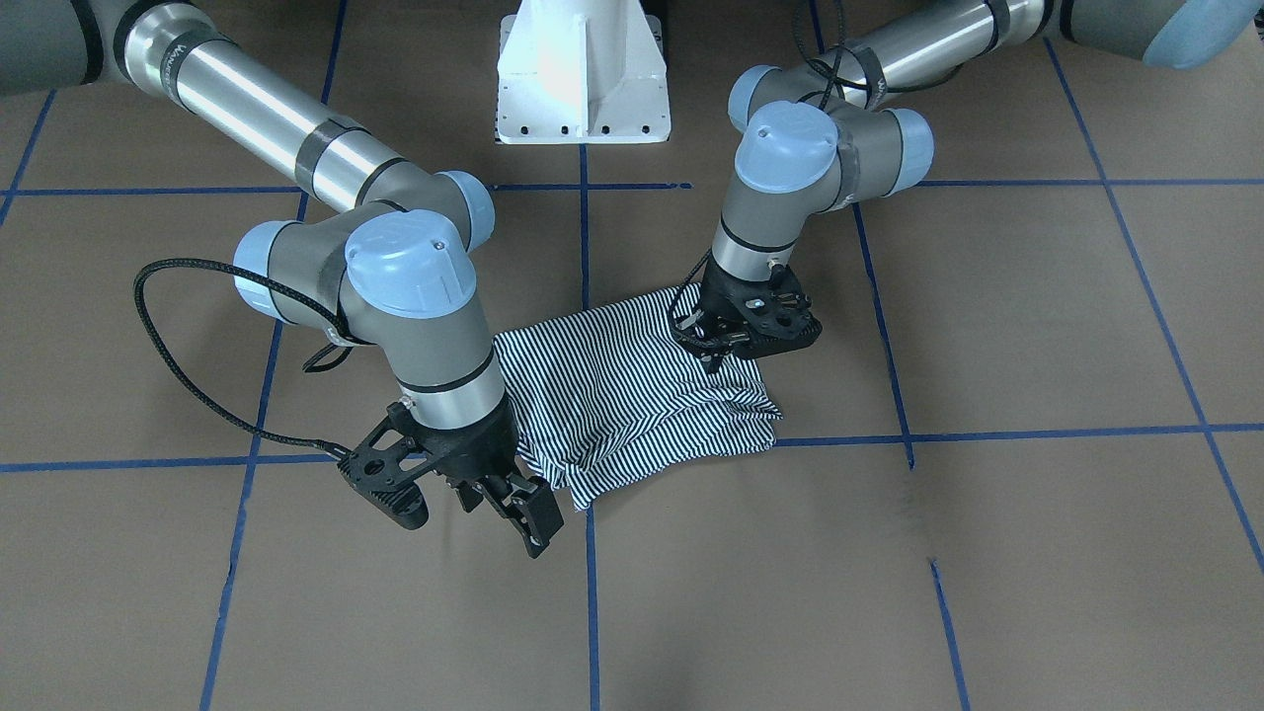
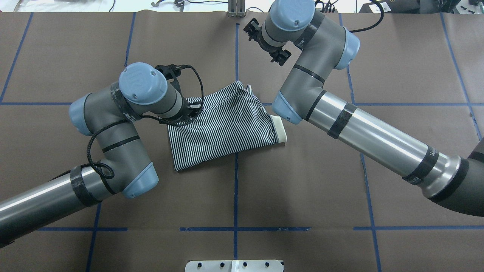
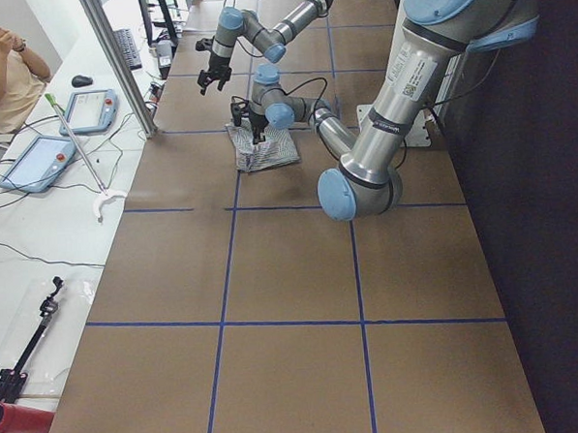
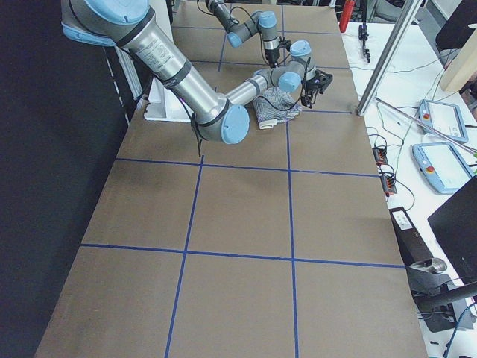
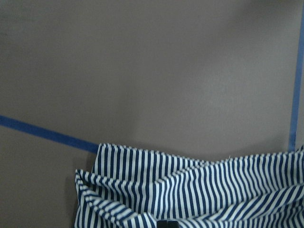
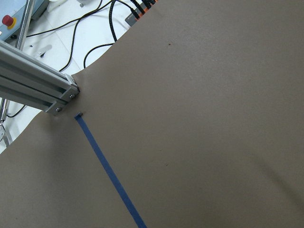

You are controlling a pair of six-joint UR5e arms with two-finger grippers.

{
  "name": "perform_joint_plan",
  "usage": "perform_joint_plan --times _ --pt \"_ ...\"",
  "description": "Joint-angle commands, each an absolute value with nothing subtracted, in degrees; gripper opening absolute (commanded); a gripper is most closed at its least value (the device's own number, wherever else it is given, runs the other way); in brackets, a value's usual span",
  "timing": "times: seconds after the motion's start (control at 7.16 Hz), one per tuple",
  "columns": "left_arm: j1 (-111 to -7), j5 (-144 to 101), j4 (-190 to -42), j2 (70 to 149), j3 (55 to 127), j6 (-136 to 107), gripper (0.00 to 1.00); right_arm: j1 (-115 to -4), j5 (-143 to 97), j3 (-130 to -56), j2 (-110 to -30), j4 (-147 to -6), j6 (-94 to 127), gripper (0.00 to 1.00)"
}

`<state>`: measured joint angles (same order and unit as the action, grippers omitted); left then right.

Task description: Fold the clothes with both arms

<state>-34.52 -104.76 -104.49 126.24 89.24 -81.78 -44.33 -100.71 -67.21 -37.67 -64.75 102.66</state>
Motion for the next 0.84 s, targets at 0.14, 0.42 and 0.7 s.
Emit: perform_joint_plan --times 0.14,0.42,0.7 --pt "-33.75 -104.33 -104.50 130.06 83.96 -79.37 0.00 -44.30 -100.72 -68.38 -38.50 -64.77 102.74 1.00" --pt "-36.19 -101.61 -106.85 131.92 78.08 -75.25 0.00 -44.21 -100.72 -68.64 -39.02 -64.69 102.83 1.00" --pt "-42.85 -101.51 -112.82 134.03 70.87 -68.94 0.00 -44.21 -100.72 -70.22 -40.25 -64.78 102.92 1.00"
